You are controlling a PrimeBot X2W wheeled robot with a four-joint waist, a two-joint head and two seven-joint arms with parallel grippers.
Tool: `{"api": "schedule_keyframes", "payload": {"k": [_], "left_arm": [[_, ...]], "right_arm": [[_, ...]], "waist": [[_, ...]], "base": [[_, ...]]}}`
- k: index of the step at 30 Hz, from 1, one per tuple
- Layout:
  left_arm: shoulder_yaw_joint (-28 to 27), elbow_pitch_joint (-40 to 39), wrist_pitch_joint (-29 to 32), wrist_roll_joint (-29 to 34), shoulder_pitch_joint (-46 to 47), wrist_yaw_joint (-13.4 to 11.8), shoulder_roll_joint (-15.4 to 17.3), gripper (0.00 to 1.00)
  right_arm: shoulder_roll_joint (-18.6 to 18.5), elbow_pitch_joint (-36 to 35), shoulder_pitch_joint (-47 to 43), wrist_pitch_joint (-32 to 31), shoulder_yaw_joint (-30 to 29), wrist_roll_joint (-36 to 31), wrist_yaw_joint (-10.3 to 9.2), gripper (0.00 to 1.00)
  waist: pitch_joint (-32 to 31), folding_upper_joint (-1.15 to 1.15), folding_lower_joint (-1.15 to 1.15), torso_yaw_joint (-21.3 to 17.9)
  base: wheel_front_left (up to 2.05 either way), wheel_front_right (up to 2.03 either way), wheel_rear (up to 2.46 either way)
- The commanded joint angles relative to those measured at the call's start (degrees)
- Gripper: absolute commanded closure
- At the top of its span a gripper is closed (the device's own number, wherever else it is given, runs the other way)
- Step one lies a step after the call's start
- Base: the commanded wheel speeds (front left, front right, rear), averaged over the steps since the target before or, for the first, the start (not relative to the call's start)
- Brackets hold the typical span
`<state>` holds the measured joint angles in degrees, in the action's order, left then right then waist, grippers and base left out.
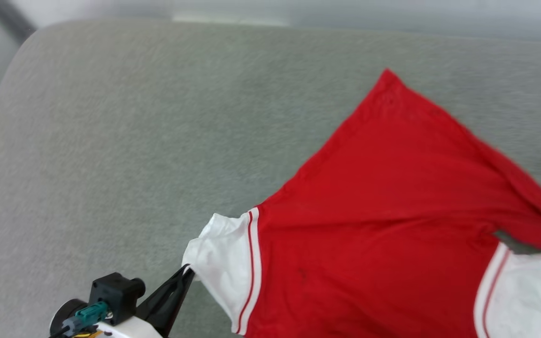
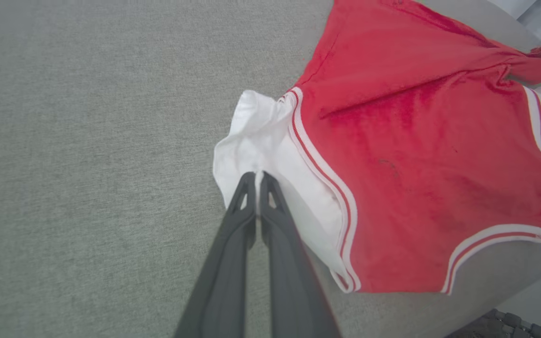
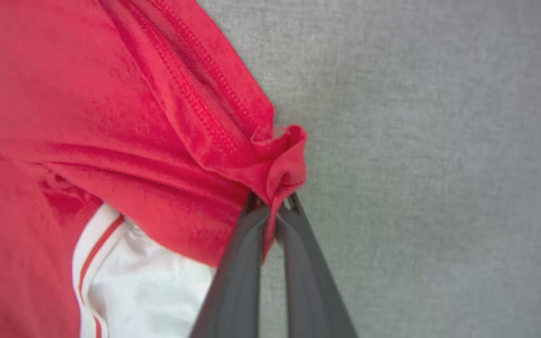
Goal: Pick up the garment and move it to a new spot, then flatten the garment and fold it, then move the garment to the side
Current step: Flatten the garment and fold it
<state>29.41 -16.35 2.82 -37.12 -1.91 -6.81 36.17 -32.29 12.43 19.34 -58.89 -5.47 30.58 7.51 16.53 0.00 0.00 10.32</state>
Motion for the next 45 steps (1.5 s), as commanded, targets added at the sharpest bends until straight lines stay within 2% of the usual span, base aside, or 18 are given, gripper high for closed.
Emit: {"api": "schedule_keyframes", "payload": {"k": [1,10,15,21,22,23,27,31,37,40,45], "left_arm": [[-0.28,0.39,-0.41,-0.15,-0.68,-0.37,0.45,1.00],[-2.21,1.66,-1.72,-1.50,-2.03,-1.21,0.99,1.00],[-1.65,2.46,-2.12,-1.68,-1.81,-0.98,0.30,1.00],[-1.19,2.81,-2.02,-1.77,-1.25,-0.78,0.03,1.00],[-1.14,2.72,-1.94,-1.73,-1.10,-0.75,0.07,1.00],[-1.05,2.59,-1.85,-1.60,-0.93,-0.70,0.16,1.00],[-0.78,1.85,-1.70,-0.75,0.05,-0.40,0.57,1.00],[-0.45,0.81,-1.38,-0.27,0.39,-0.51,0.52,1.00],[0.52,-1.80,-0.99,0.92,2.15,-0.49,0.09,1.00],[1.21,-2.97,-0.63,1.76,3.56,-0.18,-0.36,1.00],[2.88,-4.03,-0.08,2.82,6.11,0.50,-1.98,1.00]], "right_arm": [[0.54,-1.31,-2.22,0.50,-0.70,0.91,-0.04,1.00],[5.87,-11.72,-17.67,0.24,-6.29,2.31,-0.04,1.00],[8.37,-13.07,-23.61,0.17,-7.50,1.53,-0.03,1.00],[9.08,-13.36,-25.21,1.23,-6.41,0.98,-0.04,1.00],[8.93,-13.77,-24.70,1.48,-6.45,0.73,-0.03,0.61],[8.59,-14.08,-24.22,1.59,-6.50,0.39,-0.03,0.00],[6.01,-16.82,-22.72,1.10,-5.10,1.29,-0.04,0.00],[4.98,-19.67,-19.54,0.65,-4.84,2.65,-0.04,0.00],[4.19,-23.75,-9.22,-1.98,-1.54,2.94,-0.03,0.00],[4.08,-22.85,-3.33,-3.25,1.22,1.17,-0.03,0.00],[2.90,-16.89,5.09,-4.18,5.48,-1.66,-0.03,0.00]], "waist": [[-3.34,0.00,0.00,-3.60],[-5.68,0.00,0.00,-7.42],[-6.22,0.00,0.00,-8.17],[-6.45,0.00,0.00,-8.32],[-6.42,0.00,0.00,-8.25],[-6.40,0.00,0.00,-8.13],[-5.81,0.00,0.00,-7.10],[-5.01,0.00,0.00,-6.00],[-1.99,0.00,0.00,-2.87],[0.05,0.00,0.00,-0.62],[3.05,0.00,0.00,3.53]], "base": [[0.00,0.00,0.00],[0.00,0.00,0.00],[0.00,0.00,0.00],[0.00,0.00,0.00],[0.00,0.00,0.00],[0.00,0.00,0.00],[0.00,0.00,0.00],[0.00,0.00,0.00],[0.00,0.00,0.00],[0.00,0.00,0.00],[0.00,0.00,0.00]]}}
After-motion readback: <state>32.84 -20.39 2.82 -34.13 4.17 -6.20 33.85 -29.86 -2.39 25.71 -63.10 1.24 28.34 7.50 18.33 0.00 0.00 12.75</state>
